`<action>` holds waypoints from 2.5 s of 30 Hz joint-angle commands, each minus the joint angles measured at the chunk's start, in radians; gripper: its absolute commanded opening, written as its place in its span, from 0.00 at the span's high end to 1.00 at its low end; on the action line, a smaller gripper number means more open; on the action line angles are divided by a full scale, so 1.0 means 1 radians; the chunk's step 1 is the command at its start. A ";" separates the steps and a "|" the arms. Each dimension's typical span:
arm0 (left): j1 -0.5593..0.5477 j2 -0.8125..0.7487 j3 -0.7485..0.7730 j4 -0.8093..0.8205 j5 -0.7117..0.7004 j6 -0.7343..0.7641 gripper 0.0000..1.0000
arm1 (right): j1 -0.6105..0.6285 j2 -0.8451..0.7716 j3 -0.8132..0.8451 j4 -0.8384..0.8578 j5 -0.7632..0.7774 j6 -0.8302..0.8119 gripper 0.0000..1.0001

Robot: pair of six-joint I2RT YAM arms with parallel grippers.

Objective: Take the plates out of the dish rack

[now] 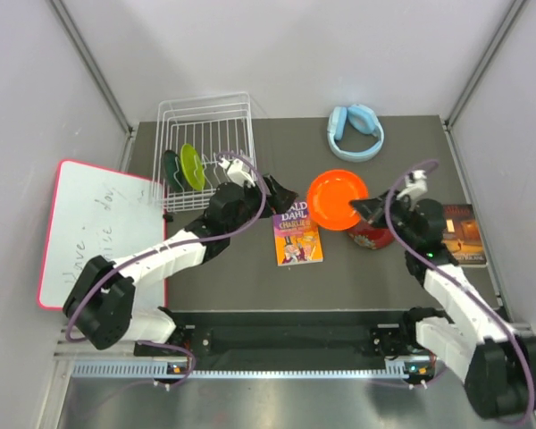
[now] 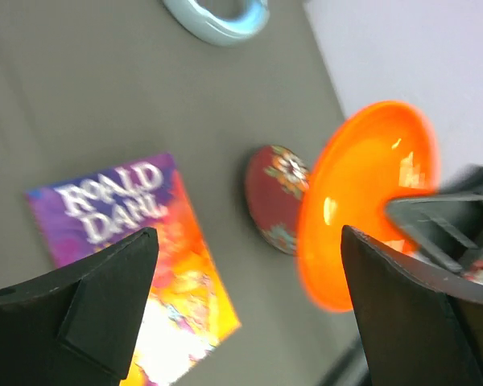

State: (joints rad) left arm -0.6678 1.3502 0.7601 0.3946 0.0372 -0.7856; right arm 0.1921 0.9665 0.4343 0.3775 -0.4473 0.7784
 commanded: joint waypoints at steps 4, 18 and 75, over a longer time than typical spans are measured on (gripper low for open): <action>0.002 -0.025 0.211 -0.270 -0.370 0.315 0.01 | -0.296 -0.193 0.087 -0.512 0.205 -0.243 1.00; 0.004 -0.056 0.114 -0.275 -0.603 0.353 0.01 | -0.559 0.130 -0.048 -0.255 -0.100 -0.291 1.00; 0.508 0.216 0.307 -0.267 -0.559 0.371 0.10 | -0.378 0.153 0.112 -0.479 0.134 -0.430 0.17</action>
State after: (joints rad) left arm -0.1749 1.5124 1.0004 0.0525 -0.4847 -0.4305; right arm -0.1921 1.1027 0.5259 -0.1436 -0.2924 0.3592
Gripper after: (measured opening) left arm 0.931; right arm 0.828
